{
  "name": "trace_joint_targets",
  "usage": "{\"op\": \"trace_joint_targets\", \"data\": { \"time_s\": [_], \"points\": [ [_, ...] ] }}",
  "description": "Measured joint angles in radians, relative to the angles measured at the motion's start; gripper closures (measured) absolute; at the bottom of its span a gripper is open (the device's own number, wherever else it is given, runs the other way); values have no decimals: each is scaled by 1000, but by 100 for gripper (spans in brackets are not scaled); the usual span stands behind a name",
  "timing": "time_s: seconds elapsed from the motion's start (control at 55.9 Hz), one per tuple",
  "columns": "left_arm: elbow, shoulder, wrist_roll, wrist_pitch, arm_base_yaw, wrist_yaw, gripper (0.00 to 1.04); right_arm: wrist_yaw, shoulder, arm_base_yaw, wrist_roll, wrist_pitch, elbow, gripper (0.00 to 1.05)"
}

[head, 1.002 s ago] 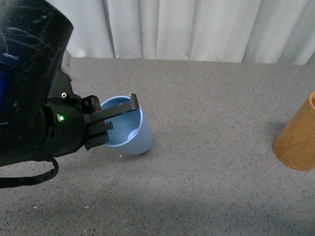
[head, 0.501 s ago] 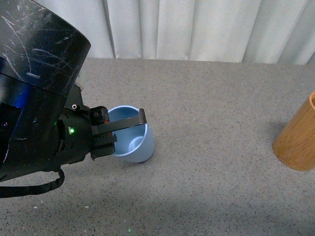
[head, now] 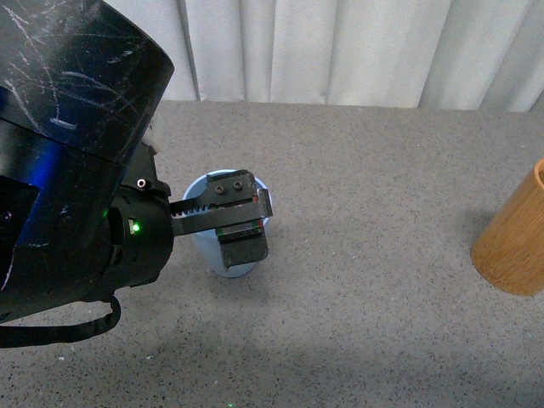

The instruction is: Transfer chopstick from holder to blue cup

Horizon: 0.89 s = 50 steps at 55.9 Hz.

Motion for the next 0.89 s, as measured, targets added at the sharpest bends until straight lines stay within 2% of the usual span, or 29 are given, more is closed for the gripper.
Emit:
{"op": "trace_joint_targets", "data": {
  "time_s": [0.072,0.376,0.394,0.429,0.465,0.519,0.59,0.662,0.734,0.769,0.805,0.895],
  "points": [
    [0,-6,-2,0,-2,2,5,0,0,0,0,0,0,10],
    [0,-66,-27,2,15,14,7,0,0,0,0,0,0,10],
    [-12,-61,-5,47,13,-12,8,0,0,0,0,0,0,10],
    [-70,-37,82,269,18,-121,15,0,0,0,0,0,0,10],
    [-124,-23,162,440,27,-180,21,0,0,0,0,0,0,10],
    [-211,-23,270,651,56,-191,28,-4,0,0,0,0,0,10],
    [-332,-91,426,900,135,-147,40,3,0,0,0,0,0,10],
    [-399,-198,505,987,223,-63,51,3,0,0,0,0,0,10],
    [-461,-298,542,993,325,45,62,2,0,0,0,0,0,10],
    [-517,-357,563,987,423,150,71,1,0,0,0,0,0,10],
    [-565,-406,576,969,494,188,80,-1,0,0,0,0,0,10],
    [-629,-507,585,903,531,198,94,0,0,0,0,0,0,10]
  ]
}}
